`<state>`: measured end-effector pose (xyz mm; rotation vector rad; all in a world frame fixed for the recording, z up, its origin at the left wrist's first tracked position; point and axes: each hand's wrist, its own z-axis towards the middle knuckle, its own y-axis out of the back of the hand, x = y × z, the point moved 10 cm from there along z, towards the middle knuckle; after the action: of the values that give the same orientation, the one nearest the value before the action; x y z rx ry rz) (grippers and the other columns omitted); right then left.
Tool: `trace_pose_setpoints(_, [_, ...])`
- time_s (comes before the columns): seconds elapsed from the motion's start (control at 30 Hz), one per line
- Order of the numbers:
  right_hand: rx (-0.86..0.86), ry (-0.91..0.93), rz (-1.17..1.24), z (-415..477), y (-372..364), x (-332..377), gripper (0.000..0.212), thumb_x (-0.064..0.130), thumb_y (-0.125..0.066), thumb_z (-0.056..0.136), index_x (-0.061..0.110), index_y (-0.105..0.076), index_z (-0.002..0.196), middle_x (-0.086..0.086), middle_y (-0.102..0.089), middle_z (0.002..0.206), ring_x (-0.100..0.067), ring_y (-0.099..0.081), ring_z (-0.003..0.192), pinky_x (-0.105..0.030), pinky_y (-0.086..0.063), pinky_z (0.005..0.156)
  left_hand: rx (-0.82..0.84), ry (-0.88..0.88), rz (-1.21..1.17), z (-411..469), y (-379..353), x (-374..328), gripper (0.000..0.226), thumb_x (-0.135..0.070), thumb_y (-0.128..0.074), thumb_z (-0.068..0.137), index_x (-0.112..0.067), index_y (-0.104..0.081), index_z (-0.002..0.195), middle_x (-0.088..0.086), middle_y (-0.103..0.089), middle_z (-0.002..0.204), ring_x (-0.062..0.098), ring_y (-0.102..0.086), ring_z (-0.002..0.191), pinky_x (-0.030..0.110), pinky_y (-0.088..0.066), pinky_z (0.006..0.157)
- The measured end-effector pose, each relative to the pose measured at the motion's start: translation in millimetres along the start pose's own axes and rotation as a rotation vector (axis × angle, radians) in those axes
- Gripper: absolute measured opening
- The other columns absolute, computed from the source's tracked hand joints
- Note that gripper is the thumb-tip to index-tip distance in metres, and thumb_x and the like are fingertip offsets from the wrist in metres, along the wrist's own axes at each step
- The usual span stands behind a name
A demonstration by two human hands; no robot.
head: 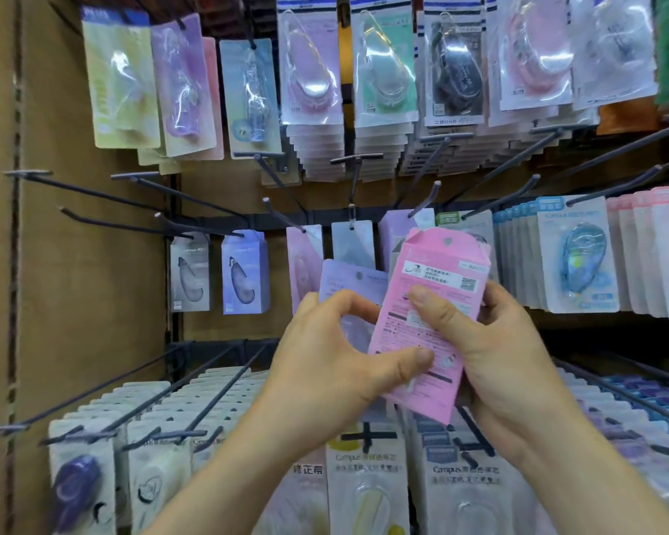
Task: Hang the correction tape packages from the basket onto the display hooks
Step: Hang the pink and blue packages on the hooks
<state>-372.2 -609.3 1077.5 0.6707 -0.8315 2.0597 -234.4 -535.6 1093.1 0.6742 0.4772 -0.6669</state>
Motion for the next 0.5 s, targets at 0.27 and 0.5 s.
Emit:
trace_pose_setpoints(0.27, [0.255,-0.11,0.061,-10,-49,1,0.035,0.031,-0.054,0.089,0.014,-0.069,0.115,-0.011,-0.076,0.103,-0.025,-0.075,0.092,-0.035,-0.062,0.068,0.127,0.102,-0.432,-4,20,26,0.05,-0.041,-0.073,0.069,-0.008,-0.067,0.106,0.002,-0.078,0.095,0.018,-0.074,0.089,0.035,-0.059,0.085])
trace_pose_setpoints(0.5, [0.396,-0.175,0.121,-16,-91,-17,0.034,0.018,-0.057,0.085,0.009,-0.073,0.113,-0.016,-0.073,0.111,-0.03,-0.071,0.103,-0.036,-0.061,0.078,0.07,0.062,-0.55,-15,59,38,0.039,-0.041,-0.061,0.078,-0.017,-0.072,0.107,0.001,-0.077,0.098,0.015,-0.074,0.088,0.018,-0.054,0.071])
